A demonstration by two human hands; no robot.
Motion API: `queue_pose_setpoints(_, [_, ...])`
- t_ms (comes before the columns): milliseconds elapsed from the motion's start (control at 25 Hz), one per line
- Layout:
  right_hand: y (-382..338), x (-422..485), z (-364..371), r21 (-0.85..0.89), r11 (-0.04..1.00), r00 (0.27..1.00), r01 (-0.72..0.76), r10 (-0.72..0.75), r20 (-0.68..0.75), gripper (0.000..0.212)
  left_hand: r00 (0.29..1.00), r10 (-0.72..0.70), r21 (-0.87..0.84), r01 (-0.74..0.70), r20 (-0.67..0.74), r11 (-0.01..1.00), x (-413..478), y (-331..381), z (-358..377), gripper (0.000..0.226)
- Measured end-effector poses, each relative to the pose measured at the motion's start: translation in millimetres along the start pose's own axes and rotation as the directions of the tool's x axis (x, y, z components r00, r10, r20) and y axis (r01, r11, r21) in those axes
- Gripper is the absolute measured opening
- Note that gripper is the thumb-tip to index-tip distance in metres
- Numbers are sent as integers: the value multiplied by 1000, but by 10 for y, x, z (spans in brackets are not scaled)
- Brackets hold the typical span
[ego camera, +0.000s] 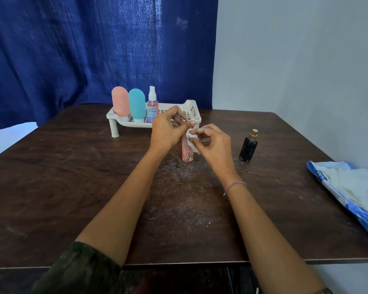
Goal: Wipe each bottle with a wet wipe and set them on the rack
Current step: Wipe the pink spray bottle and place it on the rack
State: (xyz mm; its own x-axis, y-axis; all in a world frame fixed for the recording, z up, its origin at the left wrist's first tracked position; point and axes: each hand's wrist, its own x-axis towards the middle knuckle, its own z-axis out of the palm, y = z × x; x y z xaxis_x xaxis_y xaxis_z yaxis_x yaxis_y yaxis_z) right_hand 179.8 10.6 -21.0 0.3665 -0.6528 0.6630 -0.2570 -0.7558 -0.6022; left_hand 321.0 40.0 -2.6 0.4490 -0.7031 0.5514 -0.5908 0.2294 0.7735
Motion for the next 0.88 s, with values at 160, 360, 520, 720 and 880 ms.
queue_pose_setpoints(160, [36, 16, -38, -55, 998, 990, -41, 48, 135, 19, 1000, -31, -36, 31, 2, 999, 16, -19, -12, 20])
queue_pose_setpoints(360, [25, 11, -21, -62, 998, 999, 0, 3, 47, 16, 999, -28, -60, 29, 17, 998, 9, -20, -12, 23])
queue_pose_setpoints(520, [4, -14, 5, -49, 998, 999, 43, -42, 25, 16, 999, -27, -66, 28, 18, 997, 10, -19, -12, 22])
queue_pose_setpoints(720, [25, 7, -7, -140, 990, 983, 19, 7, 183, 19, 997, -70, -65, 69, -13, 996, 26, -33, -43, 22])
queue_pose_setpoints(880, [-7, -10, 11, -97, 992, 995, 76, -69, 72, 17, 998, -59, -97, 58, -1, 994, 13, -40, -20, 17])
